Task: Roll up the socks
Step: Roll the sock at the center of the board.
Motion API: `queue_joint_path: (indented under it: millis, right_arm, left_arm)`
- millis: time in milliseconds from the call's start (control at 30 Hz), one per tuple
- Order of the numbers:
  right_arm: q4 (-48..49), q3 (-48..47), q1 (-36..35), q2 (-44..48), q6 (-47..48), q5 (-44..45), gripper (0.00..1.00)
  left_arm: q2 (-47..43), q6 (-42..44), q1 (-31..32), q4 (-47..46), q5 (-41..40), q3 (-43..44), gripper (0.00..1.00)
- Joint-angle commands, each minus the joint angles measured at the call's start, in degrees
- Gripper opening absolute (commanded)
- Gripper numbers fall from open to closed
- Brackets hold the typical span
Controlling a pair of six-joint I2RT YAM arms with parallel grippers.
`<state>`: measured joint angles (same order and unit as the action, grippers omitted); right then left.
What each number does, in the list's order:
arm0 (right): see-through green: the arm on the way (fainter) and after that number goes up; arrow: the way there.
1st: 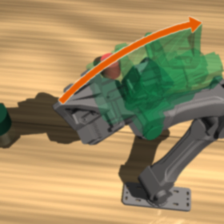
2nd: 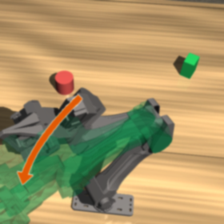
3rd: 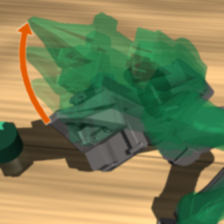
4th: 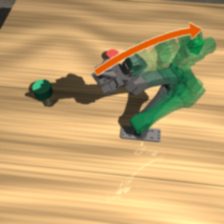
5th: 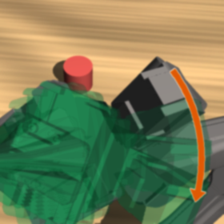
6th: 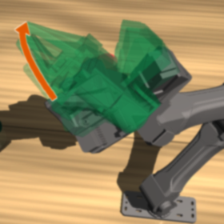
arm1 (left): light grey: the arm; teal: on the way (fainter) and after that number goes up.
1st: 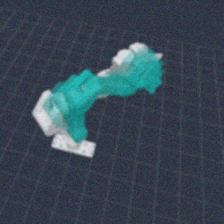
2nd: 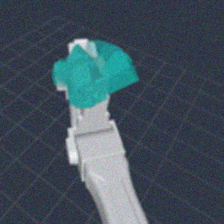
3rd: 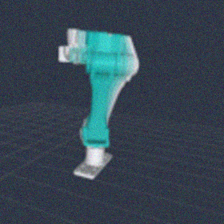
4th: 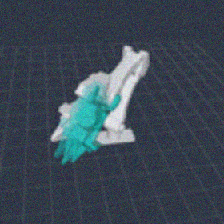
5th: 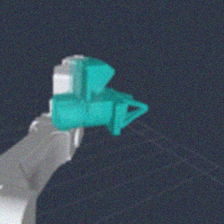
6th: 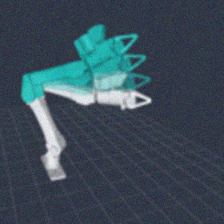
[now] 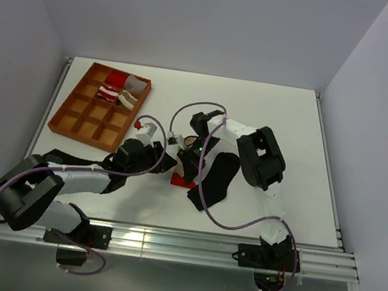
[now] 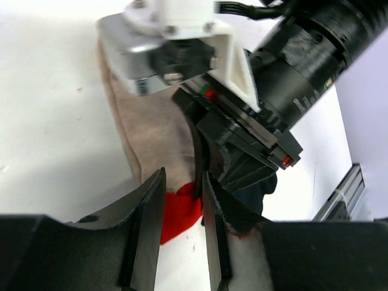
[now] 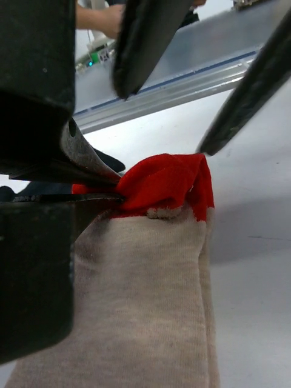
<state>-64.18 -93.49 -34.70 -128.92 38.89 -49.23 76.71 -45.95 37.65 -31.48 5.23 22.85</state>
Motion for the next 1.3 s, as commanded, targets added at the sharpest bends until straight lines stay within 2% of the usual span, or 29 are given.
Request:
queue_joint_path:
  millis: [0,200,333,600,800,1000,1267]
  right_arm:
    - [-4.4,-2.0,1.0,-1.3,1.7,-0.7,0.13]
    - [-4.0,-1.6,1.9,-1.3,0.8,-1.0,0.13]
    - [-4.4,-1.9,2.4,-1.7,0.8,-1.1,0.13]
    - [-4.9,-1.9,3.1,-1.7,1.0,-1.2,0.13]
    - [-5.0,-1.1,4.0,-1.0,1.7,-0.7,0.13]
    - [-5.2,-1.2,4.6,-1.0,1.5,-0.7,0.12]
    - [-3.2,-1.2,5.6,-1.0,-1.1,0.2,0.12]
  left_arm:
    - [3.7,5.2,0.6,-13.2,4.9,1.1,0.36]
    - [12.7,2.7,1.1,-27.4,12.2,-0.3,0.35]
    - [17.1,1.3,1.9,-33.1,15.3,-1.1,0.36]
    - [21.4,3.9,3.0,-29.7,13.8,0.3,0.36]
    - [20.1,6.7,3.2,-25.5,10.7,-0.2,0.38]
    - [20.1,10.4,3.6,-19.7,11.8,2.0,0.41]
    - [20.1,11.7,3.9,-17.6,14.6,2.5,0.41]
